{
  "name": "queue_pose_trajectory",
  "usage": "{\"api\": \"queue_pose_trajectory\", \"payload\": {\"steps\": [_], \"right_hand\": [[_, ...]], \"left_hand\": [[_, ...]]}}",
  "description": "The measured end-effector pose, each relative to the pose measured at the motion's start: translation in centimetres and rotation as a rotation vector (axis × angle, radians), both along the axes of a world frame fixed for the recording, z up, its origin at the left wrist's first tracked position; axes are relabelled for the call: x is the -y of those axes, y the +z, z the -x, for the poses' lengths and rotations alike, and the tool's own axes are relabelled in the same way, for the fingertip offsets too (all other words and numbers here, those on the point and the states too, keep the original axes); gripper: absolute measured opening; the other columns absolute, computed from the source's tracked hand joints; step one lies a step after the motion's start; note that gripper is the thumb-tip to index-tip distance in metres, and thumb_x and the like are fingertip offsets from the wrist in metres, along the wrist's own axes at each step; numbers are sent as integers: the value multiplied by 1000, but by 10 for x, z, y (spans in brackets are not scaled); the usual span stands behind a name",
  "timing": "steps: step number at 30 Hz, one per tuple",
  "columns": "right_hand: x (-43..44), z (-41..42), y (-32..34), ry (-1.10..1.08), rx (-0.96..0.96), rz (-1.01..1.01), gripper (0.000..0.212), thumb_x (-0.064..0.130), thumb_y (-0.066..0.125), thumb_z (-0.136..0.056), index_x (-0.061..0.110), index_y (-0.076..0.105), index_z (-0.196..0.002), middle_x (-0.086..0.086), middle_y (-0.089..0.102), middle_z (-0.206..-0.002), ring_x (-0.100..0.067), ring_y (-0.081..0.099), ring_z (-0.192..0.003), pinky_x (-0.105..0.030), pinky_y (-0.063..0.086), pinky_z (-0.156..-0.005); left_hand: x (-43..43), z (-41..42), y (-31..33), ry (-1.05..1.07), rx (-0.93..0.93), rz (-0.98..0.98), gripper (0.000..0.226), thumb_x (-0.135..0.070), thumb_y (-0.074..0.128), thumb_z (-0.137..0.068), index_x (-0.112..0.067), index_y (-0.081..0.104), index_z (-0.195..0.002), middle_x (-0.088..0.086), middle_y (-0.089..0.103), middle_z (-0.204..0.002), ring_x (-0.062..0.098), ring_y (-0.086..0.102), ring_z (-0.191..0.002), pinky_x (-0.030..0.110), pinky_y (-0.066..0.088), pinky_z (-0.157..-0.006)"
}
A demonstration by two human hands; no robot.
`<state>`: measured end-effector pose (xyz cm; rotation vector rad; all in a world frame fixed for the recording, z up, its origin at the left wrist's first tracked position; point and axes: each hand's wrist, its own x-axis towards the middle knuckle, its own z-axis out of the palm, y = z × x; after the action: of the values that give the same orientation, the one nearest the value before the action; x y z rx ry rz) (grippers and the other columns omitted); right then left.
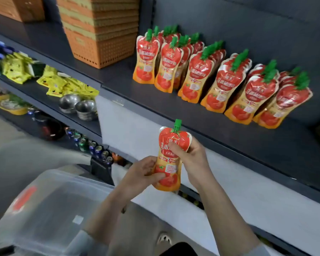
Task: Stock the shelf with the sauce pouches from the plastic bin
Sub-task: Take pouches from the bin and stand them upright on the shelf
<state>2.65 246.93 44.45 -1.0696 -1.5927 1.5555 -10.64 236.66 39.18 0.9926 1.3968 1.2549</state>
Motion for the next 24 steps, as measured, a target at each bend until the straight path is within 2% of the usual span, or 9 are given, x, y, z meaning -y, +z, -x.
{"api": "queue_pose_trajectory", "payload": {"steps": [2, 4, 9, 13, 16, 18, 20, 24], "right_hand": [[-15, -26, 22, -34, 20, -77, 26, 14, 78, -83, 17, 69, -108, 5, 76, -95, -9, 72, -87, -22, 56, -70], [-32, -55, 44, -47, 49, -150, 24, 9, 78, -82, 20, 71, -102, 5, 77, -93, -9, 73, -85, -21, 57, -69], [-76, -124, 92, -110, 69, -250, 25, 8, 79, -81, 16, 72, -104, 5, 77, -96, -9, 74, -88, -21, 58, -69], [-114, -169, 120, -182, 63, -304, 23, 7, 78, -81, 12, 73, -103, 4, 78, -95, -11, 74, -88, -22, 58, -71], [-144, -201, 133, -238, 96, -361, 22, 15, 80, -80, 22, 73, -100, 6, 78, -97, -12, 74, -91, -32, 60, -78], [-165, -219, 135, -264, 137, -400, 24, 19, 81, -80, 24, 72, -102, 6, 77, -100, -11, 74, -92, -36, 60, -81], [-185, -231, 135, -292, 189, -428, 30, 20, 82, -79, 24, 71, -107, 6, 76, -103, -9, 73, -92, -37, 60, -83], [-218, -241, 128, -310, 307, -498, 37, 24, 81, -80, 22, 68, -115, 7, 73, -110, -8, 70, -98, -40, 59, -88]], "left_hand": [[-22, -21, 9, -31, -35, -47, 30, -16, 73, -84, -23, 63, -112, -1, 71, -108, 22, 68, -102, 36, 57, -85], [-44, -43, 22, -103, -89, -109, 28, -20, 72, -86, -24, 61, -112, -3, 70, -109, 19, 67, -102, 34, 57, -82], [-100, -93, 63, -231, -191, -188, 35, -31, 72, -85, -29, 60, -118, -11, 68, -111, 9, 65, -104, 29, 55, -89], [-148, -117, 95, -252, -285, -271, 39, -21, 72, -85, -25, 61, -122, -9, 67, -113, 3, 63, -104, 23, 52, -92], [-183, -129, 121, -194, -514, -397, 39, -21, 68, -88, -26, 59, -126, -15, 62, -118, 1, 58, -111, 18, 48, -93], [-210, -134, 138, -118, -735, -511, 42, -21, 66, -90, -22, 56, -130, -6, 58, -129, 9, 53, -121, 24, 46, -99], [-239, -137, 151, -18, -937, -591, 48, -20, 66, -90, -17, 53, -136, 4, 52, -139, 18, 46, -130, 29, 37, -107], [-289, -143, 166, 89, -1140, -663, 63, -12, 70, -86, -12, 43, -143, 11, 41, -148, 28, 37, -137, 38, 32, -113]]}}
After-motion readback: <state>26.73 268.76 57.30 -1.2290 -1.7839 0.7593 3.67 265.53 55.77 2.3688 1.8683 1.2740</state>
